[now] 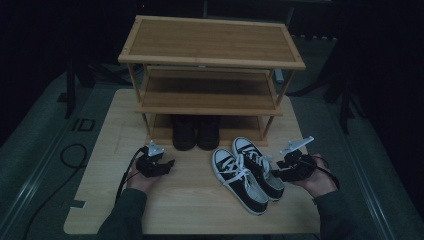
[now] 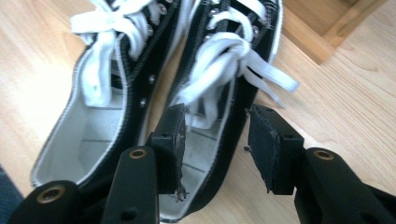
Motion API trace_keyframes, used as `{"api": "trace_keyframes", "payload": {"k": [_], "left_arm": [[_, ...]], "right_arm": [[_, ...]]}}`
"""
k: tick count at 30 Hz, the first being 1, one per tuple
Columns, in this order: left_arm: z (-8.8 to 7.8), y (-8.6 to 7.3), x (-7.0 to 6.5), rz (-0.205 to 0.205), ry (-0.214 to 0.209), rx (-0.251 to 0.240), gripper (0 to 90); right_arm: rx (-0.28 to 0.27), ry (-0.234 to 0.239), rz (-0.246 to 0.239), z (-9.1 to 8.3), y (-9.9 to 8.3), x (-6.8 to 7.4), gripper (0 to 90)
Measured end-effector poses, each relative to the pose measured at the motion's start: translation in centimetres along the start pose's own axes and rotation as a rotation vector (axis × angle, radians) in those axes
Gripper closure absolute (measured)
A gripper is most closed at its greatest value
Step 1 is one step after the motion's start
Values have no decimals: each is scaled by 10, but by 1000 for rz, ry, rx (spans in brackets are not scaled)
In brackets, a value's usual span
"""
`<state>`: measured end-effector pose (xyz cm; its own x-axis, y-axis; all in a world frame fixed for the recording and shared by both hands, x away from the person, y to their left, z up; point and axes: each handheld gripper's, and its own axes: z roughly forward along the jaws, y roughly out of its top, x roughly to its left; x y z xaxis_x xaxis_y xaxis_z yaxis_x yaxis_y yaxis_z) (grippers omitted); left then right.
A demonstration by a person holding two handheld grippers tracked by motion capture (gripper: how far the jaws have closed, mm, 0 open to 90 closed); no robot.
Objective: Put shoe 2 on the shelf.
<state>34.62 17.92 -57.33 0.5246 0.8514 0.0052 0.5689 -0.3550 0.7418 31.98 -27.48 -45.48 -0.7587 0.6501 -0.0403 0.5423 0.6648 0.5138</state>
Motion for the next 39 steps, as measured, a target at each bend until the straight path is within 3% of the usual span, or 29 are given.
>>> {"api": "trace_keyframes", "payload": {"k": [15,24,39], "left_arm": [[0,0,-1,-4,6,1,425],[0,0,-1,-4,7,0,425],[0,0,-1,-6,5,0,425]], "right_arm": [[16,67,-62,8,8,23,570],[48,83,-49,22,9,28,565],[93,64,-1,39,13,29,378]]}}
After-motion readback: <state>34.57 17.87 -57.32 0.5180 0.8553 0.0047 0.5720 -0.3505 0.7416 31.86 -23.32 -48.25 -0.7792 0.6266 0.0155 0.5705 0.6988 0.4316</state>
